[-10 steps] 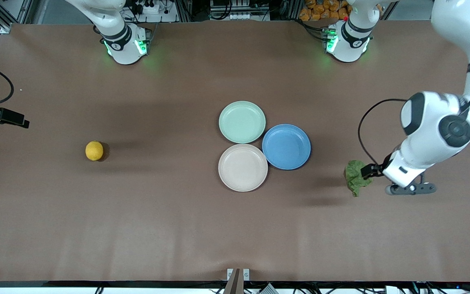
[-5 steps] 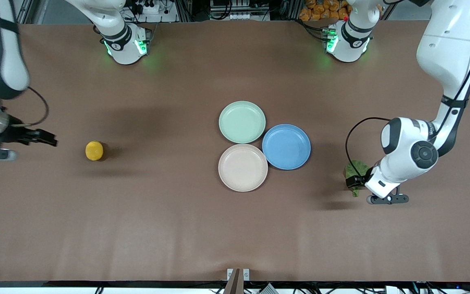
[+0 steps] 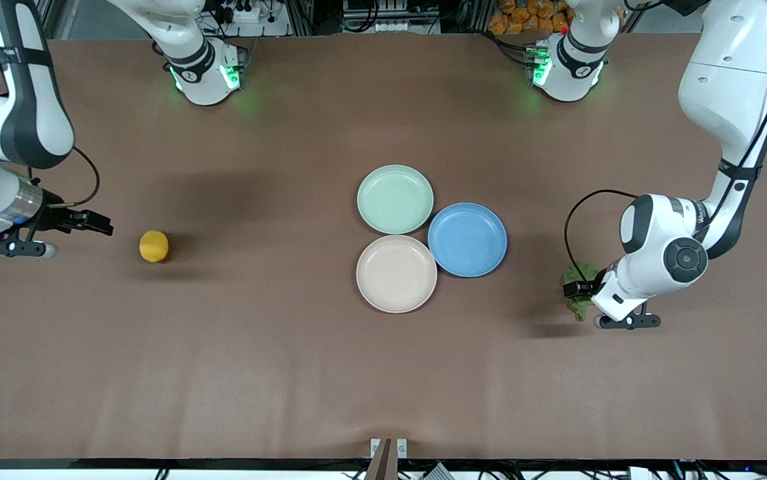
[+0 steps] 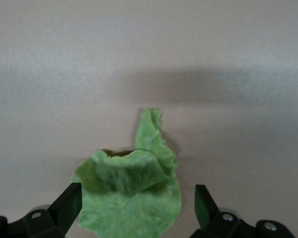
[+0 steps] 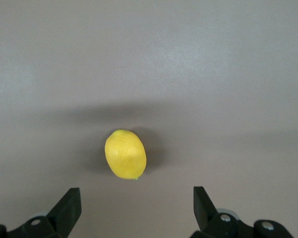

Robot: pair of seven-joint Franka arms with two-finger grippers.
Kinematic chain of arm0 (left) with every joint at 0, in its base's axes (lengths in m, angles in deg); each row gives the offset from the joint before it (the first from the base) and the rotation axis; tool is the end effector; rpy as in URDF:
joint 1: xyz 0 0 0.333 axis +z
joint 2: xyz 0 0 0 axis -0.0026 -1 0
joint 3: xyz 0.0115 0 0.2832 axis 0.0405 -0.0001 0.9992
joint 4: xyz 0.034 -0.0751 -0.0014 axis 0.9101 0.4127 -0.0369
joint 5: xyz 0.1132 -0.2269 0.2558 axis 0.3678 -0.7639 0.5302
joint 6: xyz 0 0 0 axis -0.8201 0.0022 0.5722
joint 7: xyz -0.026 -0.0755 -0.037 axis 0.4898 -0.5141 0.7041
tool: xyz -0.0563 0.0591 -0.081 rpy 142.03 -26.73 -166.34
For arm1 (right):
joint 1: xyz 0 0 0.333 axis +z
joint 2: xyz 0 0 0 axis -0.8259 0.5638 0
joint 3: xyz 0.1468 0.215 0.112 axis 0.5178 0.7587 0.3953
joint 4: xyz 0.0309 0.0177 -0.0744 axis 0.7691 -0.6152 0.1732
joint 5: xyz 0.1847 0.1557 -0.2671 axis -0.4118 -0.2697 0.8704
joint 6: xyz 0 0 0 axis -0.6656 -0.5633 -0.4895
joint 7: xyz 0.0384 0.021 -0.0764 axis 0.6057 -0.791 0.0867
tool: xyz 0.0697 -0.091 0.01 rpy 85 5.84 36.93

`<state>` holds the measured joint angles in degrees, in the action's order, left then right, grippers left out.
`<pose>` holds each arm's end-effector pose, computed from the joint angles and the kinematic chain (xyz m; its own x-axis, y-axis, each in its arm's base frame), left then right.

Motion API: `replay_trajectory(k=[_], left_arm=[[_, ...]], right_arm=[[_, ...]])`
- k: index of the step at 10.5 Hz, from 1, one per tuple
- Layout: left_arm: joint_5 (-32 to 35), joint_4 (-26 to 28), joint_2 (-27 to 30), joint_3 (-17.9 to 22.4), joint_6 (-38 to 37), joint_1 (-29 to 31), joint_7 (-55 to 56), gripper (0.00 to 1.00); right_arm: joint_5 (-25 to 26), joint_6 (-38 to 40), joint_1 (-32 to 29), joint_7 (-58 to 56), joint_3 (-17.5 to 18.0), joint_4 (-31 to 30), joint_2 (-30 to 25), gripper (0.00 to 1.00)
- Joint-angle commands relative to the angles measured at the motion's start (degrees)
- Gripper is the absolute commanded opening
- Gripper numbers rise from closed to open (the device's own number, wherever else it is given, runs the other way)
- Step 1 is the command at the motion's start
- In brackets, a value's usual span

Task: Place lemon and lettuce in plates
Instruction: 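Grasp the lettuce with the left gripper while the right gripper reaches the lemon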

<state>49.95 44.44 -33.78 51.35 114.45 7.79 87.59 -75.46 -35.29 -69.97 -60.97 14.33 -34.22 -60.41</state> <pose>0.6104 -0.0565 0.1993 0.9985 0.0141 -0.0520 0.0148 -0.9998 0.0133 0.5165 -0.0992 0.3449 0.9953 -0.0788 -0.0558 -0.0796 -0.9968 -0.0119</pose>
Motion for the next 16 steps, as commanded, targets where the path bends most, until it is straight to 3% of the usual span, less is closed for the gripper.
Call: replay_trajectory(k=[1,4,6,7,9,11,12,16], left_arm=[[5.9,0.6,-0.8,0.5,-0.6,0.1,1.9,1.00],[6.2,-0.2,-2.0,0.5,-0.5,-0.3,4.1,0.87],[6.2,-1.0,-3.3,0.5,-0.3,-0.6,4.8,0.71],[6.2,-1.5,-4.1,0.5,-0.3,-0.8,4.8,0.71],[6.2,-2.4,-4.1,0.5,-0.3,-1.1,5.4,0.49],[6.2,-3.2,-4.1,0.5,-0.3,-1.2,6.6,0.13],[6.3,-3.3,-3.6,0.4,-0.3,-1.2,8.2,0.00],[5.5,-3.2,2.2,-0.4,-3.8,-3.7,11.6,0.00]], right_arm=[[-1.2,-8.7,-0.1,-0.7,0.5,-7.3,-0.1,1.00],[-1.2,-13.6,1.3,-0.5,0.6,-8.4,4.1,1.00],[-1.2,-18.4,1.6,-0.4,0.5,-8.7,8.4,1.00],[-1.2,-20.4,1.6,-0.4,0.6,-9.4,9.6,1.00],[-1.2,-24.2,1.6,-0.4,0.6,-10.1,11.7,1.00],[-1.2,-27.9,1.6,-0.3,0.6,-10.8,14.2,1.00],[-1.2,-28.7,1.6,-0.3,0.6,-11.0,14.7,1.00],[-1.2,-32.3,1.9,-0.3,0.7,-11.7,16.9,1.00]])
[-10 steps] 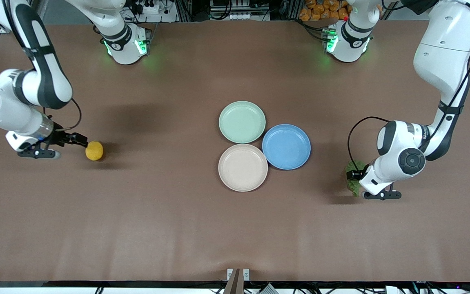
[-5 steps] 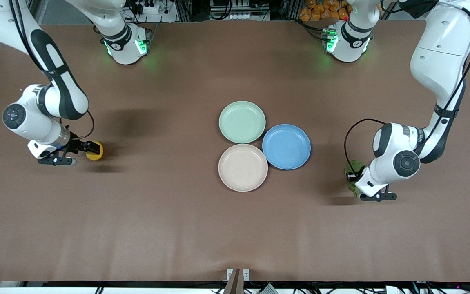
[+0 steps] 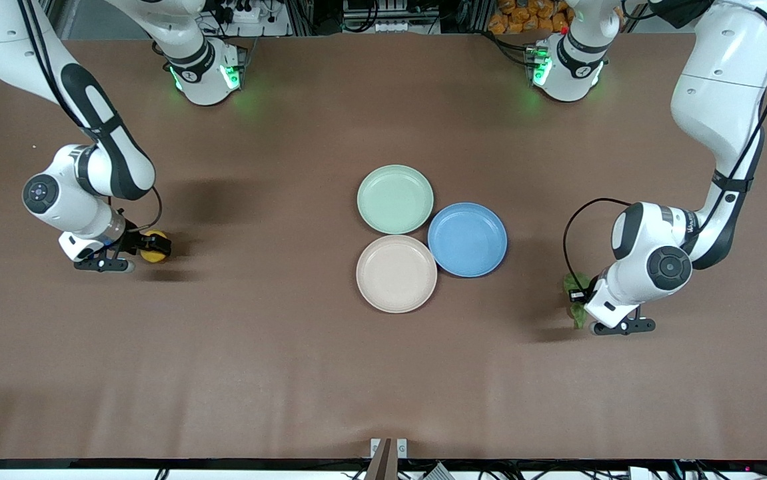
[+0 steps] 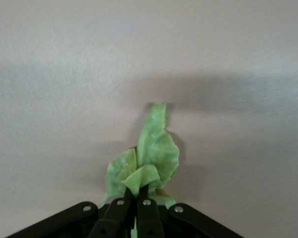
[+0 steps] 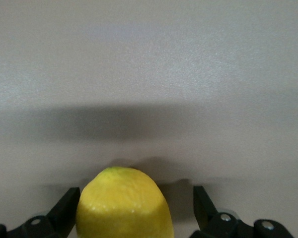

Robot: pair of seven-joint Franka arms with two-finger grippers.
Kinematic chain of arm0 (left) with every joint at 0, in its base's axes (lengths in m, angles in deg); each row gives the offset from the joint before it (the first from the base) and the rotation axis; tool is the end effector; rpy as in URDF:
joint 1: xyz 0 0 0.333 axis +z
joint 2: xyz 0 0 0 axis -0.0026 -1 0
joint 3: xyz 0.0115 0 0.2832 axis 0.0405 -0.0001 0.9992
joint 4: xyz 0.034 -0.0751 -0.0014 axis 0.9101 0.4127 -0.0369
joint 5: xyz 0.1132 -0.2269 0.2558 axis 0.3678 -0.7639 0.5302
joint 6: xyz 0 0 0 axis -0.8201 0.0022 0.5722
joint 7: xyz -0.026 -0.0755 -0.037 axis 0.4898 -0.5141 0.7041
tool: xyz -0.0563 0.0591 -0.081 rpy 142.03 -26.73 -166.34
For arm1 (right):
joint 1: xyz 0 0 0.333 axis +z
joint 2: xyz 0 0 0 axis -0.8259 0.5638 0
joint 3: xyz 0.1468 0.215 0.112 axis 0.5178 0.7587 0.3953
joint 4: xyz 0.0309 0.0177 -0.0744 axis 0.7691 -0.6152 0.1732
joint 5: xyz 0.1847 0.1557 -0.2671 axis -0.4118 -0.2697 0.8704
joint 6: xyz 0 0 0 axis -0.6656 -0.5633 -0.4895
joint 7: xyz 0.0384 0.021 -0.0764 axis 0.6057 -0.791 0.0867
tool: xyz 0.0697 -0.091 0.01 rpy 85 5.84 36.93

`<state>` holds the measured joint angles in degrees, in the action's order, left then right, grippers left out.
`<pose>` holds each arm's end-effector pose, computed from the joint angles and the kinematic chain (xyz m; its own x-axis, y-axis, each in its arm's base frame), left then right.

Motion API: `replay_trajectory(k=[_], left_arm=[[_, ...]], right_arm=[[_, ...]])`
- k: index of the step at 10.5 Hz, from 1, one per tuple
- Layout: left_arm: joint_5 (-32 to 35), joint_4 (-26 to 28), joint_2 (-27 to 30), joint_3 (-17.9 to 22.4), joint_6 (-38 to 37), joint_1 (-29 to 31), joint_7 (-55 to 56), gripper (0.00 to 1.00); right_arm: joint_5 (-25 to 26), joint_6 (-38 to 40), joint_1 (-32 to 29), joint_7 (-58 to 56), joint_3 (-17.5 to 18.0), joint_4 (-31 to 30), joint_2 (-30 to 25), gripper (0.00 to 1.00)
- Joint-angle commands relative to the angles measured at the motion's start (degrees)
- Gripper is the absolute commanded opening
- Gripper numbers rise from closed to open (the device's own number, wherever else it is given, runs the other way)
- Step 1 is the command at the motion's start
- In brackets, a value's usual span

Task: Place lemon and lettuce in plates
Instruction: 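Carry the lettuce to the green plate while the right gripper grasps the lemon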

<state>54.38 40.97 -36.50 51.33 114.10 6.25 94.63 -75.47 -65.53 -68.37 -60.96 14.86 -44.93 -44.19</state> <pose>0.6213 -0.0701 0.1932 0.9974 0.0653 -0.0299 0.0643 -0.9973 -0.0346 0.4992 -0.0748 0.1729 0.9989 -0.0474 0.0045 -0.0472 -0.9985 -0.0258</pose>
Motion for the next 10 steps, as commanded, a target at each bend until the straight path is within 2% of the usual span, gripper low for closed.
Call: replay_trajectory(k=[1,2,3,4,5,7,10], left_arm=[[0.9,0.5,7.1,-1.2,-4.6,-3.6,8.5,0.00],[0.9,0.5,8.1,-3.4,-6.6,-4.2,12.8,0.00],[0.8,0.6,8.8,-7.1,-8.2,-4.2,19.2,0.00],[0.8,1.1,9.1,-12.1,-10.8,-4.2,30.4,0.00],[0.8,1.1,8.8,-16.5,-11.7,-4.6,39.3,0.00],[0.8,1.4,8.7,-21.7,-14.1,-6.2,48.1,0.00],[0.8,1.4,8.2,-22.2,-16.9,-14.9,60.9,0.00]], right_arm=[[-1.2,-2.1,0.8,-0.3,0.1,-0.9,1.0,1.00],[-1.2,-3.4,1.1,-0.3,0.1,-1.0,1.6,0.96],[-1.2,-4.1,1.1,-0.3,0.1,-0.9,2.2,0.87],[-1.2,-3.3,1.1,-0.3,0.1,-0.7,2.2,0.58],[-1.2,-2.7,0.8,0.2,0.1,-0.5,2.2,0.46],[-1.2,2.6,0.6,0.2,0.1,1.8,1.8,0.43],[-1.2,6.8,1.0,3.3,0.5,4.2,0.9,0.43]])
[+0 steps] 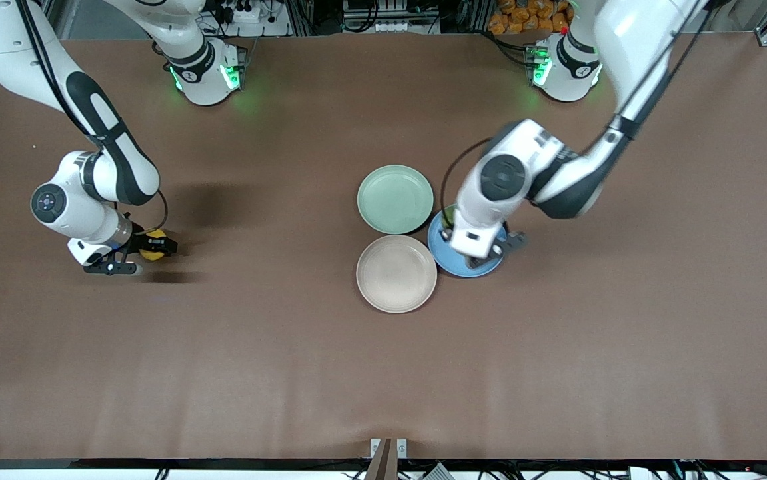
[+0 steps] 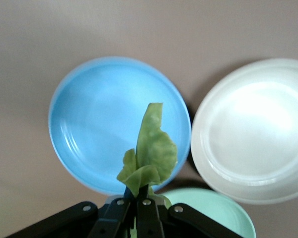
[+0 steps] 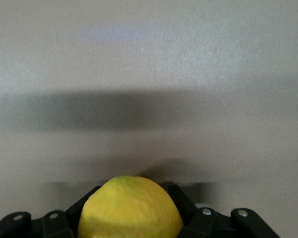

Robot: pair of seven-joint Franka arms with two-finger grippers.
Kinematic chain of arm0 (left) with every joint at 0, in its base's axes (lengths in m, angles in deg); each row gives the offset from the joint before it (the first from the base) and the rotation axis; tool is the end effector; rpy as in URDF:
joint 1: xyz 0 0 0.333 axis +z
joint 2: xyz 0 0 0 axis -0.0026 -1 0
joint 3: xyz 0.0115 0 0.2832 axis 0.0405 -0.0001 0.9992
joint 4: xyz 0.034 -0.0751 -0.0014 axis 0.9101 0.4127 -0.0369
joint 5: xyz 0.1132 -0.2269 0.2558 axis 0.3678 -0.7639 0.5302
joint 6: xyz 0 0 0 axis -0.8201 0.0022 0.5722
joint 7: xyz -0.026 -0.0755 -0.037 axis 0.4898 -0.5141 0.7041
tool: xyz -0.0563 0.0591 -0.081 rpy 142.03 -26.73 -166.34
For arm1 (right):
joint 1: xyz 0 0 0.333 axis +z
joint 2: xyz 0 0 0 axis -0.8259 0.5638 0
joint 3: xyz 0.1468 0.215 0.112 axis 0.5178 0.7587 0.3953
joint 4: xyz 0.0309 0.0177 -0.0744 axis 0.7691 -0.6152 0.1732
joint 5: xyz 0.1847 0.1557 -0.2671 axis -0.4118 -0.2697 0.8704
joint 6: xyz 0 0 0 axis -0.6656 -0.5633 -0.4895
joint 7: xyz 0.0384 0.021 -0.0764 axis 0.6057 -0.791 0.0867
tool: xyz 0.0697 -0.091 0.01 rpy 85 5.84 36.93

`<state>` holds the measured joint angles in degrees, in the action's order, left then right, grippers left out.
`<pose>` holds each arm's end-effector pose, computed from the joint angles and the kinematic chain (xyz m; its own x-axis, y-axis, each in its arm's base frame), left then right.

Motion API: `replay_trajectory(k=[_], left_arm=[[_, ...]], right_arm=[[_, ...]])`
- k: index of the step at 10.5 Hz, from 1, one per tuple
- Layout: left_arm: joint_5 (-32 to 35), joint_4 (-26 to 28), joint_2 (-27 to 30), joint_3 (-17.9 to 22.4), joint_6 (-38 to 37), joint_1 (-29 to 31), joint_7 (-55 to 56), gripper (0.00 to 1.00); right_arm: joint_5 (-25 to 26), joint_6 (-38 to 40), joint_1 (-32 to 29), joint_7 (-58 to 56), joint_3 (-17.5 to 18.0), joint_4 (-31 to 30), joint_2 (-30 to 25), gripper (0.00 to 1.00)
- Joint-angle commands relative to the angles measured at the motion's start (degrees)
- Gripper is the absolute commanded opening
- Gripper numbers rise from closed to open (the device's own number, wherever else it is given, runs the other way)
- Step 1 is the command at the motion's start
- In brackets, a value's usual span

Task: Place lemon and lettuce in plates
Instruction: 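Carry the lettuce to the green plate while the right gripper grasps the lemon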

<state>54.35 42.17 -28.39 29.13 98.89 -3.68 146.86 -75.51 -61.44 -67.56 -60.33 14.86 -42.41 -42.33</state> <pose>0.4918 -0.3546 0.2950 0.8855 0.4482 -0.1227 0.4448 -0.8939 -0.0555 0.5037 -0.0681 0.1644 0.9975 -0.0438 -0.0550 -0.0458 -0.9984 -0.0341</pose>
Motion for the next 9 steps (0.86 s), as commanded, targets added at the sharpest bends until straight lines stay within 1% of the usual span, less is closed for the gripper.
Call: replay_trajectory(k=[1,3,4,7,8,9], left_arm=[[0.8,0.2,0.1,0.0,-2.5,-6.8,12.0,0.00],[0.8,-0.1,-0.6,0.0,-3.2,-10.7,16.4,0.00],[1.1,-0.5,-1.8,0.0,-2.0,-12.8,19.7,0.00],[1.5,-1.0,-4.6,0.4,2.9,-15.8,24.3,0.00],[1.6,-1.0,-5.7,0.5,4.0,-16.2,24.3,0.32],[2.2,-1.0,-6.2,0.7,4.5,-16.8,24.2,0.59]], right_arm=[[-1.1,4.4,0.5,5.5,1.4,3.2,-1.0,0.43],[-1.1,12.0,1.8,13.6,3.8,9.8,-0.7,0.43],[-1.1,15.3,4.0,18.0,4.1,13.6,-0.3,0.43],[-1.1,16.1,11.2,29.9,4.1,20.8,1.7,0.42],[-1.1,16.1,13.4,33.3,4.1,22.9,2.7,0.42],[-1.1,16.1,15.9,36.5,4.1,25.3,3.7,0.42]])
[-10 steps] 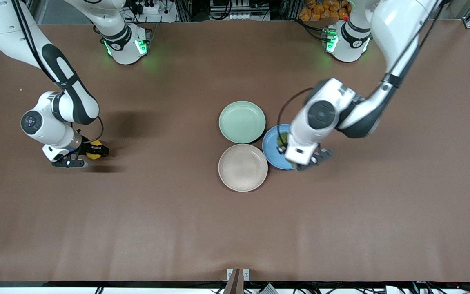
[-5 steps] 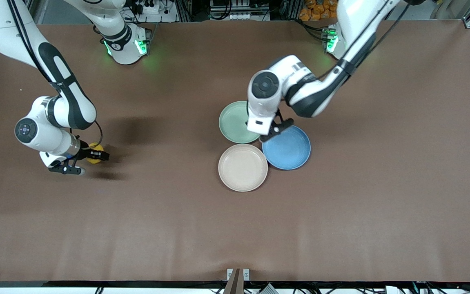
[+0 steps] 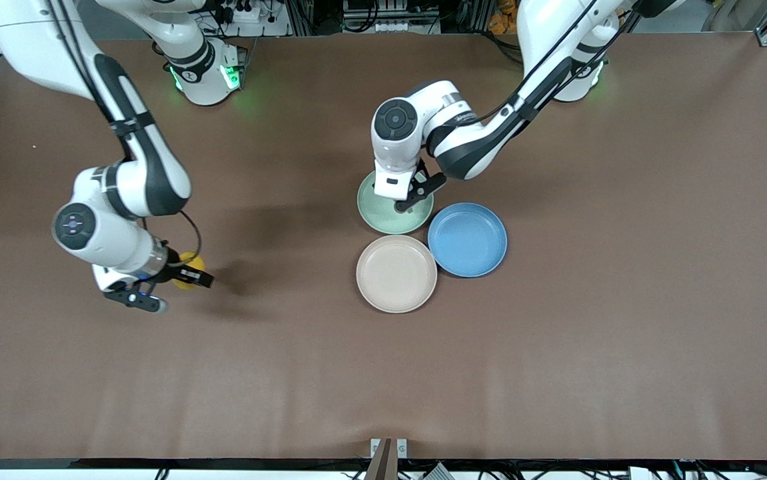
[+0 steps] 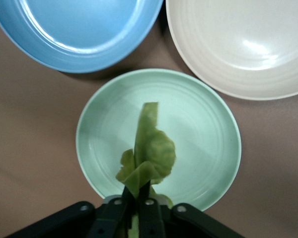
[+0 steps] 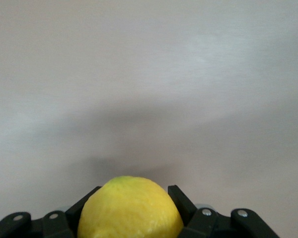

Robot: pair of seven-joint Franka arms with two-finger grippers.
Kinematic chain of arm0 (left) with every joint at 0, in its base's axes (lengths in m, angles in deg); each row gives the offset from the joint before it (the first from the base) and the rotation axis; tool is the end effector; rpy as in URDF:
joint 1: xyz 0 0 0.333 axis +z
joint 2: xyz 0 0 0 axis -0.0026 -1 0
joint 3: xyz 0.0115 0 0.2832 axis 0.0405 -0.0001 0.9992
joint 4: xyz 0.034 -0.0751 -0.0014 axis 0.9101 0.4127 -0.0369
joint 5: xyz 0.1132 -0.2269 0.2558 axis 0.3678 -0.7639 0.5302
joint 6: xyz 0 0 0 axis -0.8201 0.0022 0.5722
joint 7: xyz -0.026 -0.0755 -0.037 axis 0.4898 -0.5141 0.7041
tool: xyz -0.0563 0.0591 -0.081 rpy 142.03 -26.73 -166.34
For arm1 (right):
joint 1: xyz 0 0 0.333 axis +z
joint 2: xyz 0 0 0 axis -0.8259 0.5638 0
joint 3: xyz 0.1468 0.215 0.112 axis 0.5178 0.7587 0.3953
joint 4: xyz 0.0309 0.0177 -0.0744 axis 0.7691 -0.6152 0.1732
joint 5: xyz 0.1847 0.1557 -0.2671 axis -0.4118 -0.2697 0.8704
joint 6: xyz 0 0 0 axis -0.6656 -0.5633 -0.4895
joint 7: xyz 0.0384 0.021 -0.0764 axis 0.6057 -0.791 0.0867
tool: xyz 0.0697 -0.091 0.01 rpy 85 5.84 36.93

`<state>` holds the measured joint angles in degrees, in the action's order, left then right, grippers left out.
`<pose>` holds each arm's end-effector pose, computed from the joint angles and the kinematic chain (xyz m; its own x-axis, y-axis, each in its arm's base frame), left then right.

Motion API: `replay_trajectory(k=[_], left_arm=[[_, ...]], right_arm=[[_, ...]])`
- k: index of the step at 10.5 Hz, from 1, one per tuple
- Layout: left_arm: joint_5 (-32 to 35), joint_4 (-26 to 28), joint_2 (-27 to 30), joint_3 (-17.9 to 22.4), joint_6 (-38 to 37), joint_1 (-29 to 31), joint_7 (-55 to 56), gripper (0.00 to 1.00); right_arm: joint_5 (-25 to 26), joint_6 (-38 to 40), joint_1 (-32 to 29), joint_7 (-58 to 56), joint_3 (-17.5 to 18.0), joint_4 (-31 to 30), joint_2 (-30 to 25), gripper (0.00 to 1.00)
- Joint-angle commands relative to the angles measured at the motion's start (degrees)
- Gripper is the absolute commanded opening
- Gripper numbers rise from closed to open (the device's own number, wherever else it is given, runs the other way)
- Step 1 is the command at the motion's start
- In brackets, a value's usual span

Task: Place lemon and lettuce in plates
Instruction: 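Carry the lettuce to the green plate while the right gripper grasps the lemon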

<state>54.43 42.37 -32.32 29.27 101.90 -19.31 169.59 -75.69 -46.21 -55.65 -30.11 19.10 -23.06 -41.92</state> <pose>0.3784 -0.4768 0.2619 0.8174 0.5603 -0.1338 0.5504 -0.8282 -0.1052 0.5878 0.0819 0.2615 0.9552 -0.2956 -0.0173 -0.2961 -0.9532 -0.0605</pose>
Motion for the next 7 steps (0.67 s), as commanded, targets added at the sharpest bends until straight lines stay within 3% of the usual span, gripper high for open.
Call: replay_trajectory(k=[1,2,5,7], left_arm=[[3.0,-1.2,-1.9,2.0,1.5,-1.5,1.6,0.93],[3.1,-1.2,-1.6,2.0,1.5,-1.3,1.7,1.00],[3.2,-3.6,0.5,2.1,0.3,-0.1,1.1,1.00],[3.4,-4.4,4.8,2.2,-3.2,2.0,-1.9,1.00]], right_arm=[[-0.9,0.8,6.6,10.0,-0.1,8.6,4.5,0.42],[-0.9,0.8,9.3,12.8,-0.2,11.8,5.9,0.42],[-0.6,0.5,16.1,24.7,-0.2,19.4,9.3,0.42],[0.0,0.0,19.4,32.6,-0.2,21.9,10.3,0.42]])
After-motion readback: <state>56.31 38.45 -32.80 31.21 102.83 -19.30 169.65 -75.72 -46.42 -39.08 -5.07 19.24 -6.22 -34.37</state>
